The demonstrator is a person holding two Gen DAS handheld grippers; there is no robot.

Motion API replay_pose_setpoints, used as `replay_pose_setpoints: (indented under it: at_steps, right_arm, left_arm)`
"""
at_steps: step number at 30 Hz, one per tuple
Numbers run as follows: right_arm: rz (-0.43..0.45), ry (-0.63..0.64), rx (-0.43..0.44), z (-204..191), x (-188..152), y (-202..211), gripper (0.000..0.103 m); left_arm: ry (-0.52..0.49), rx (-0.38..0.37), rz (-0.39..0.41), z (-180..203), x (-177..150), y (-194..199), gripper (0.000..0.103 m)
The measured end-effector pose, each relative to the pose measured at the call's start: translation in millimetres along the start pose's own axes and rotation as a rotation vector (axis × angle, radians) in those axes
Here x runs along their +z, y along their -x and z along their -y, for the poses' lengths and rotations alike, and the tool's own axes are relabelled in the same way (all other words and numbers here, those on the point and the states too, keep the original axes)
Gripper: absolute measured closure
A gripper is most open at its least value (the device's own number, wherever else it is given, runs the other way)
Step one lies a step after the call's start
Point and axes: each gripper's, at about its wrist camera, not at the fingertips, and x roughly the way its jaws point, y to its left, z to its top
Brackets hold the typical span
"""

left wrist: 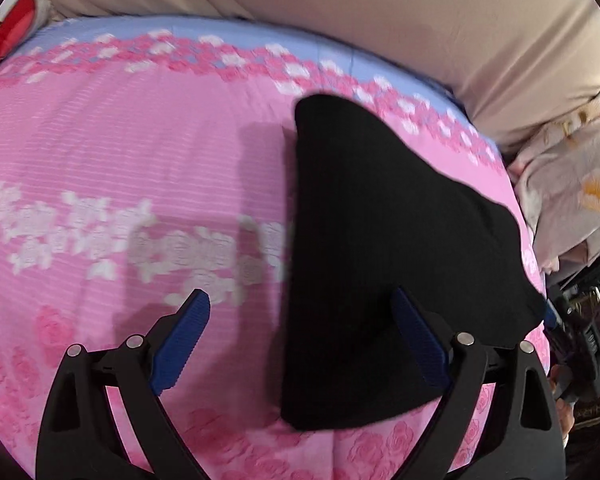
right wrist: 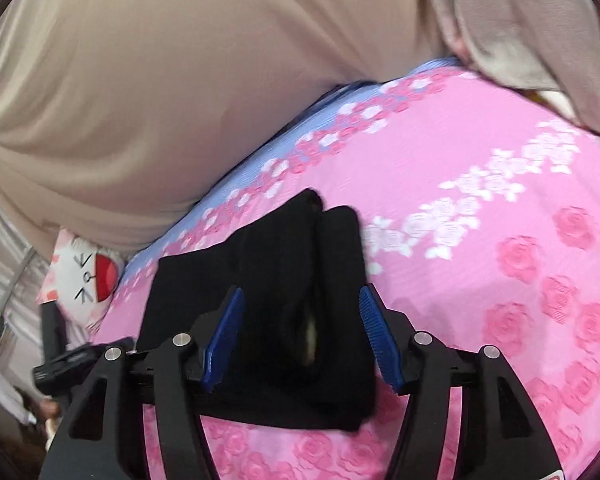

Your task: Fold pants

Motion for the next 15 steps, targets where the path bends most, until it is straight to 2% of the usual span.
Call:
replay_pose_setpoints:
  at_steps: [3,6,7,8,9,10,11,12,14,15]
  right_arm:
    - [-0.022,0.043,-0.005,-11.1,3.7,-22.5,0.043]
    - [-0.058,0.061,-0.017,-11.3,13.6,-52.1,0.038]
    - [-0.060,0.068,-0.012,-11.6,15.1,-60.8,0.038]
    - [-0.062,0.081,-0.008,-12.1,15.5,-68.4,0.047]
    - [-0.062,0.090,-0.007,-13.2,15.1,-74.1,0.066]
    - [-0.074,0.080,0.014,-14.2,14.6,-78.2,0.082]
    - [-0.060,0.055,0.032,-14.4,14.7,-72.8,0.090]
    - [-0.030,0.044,0.051,-17.7,16.4,-60.9,0.091]
    - [0.058,0.060,0.036,-30.2,19.8,-22.6,0.095]
    - [0.086,0.077,0.003,-31.3,19.7,-9.7,0.095]
  left_arm:
    - [0.038,-0.026,-0.011,-0.5,3.2,-13.9,0.005]
    - [0.078,-0.095,-0.047,-6.5,8.6,-32.8,0.005]
    - [0.072,-0.099,-0.005,-5.6,10.9,-31.8,0.005]
    - [0.069,-0.099,-0.007,-4.7,11.9,-33.6,0.005]
    - [0.056,-0.089,0.006,-1.3,13.4,-34.7,0.005]
    - [0.053,-0.094,0.006,1.9,14.9,-35.1,0.021]
    - [0.052,-0.131,-0.009,5.0,16.8,-34.7,0.036]
    - [0.050,-0.162,-0.031,7.7,19.4,-33.5,0.041]
    - [0.025,-0.149,-0.023,14.9,21.5,-20.5,0.034]
    - [0.016,-0.139,-0.023,16.3,21.5,-19.2,0.014]
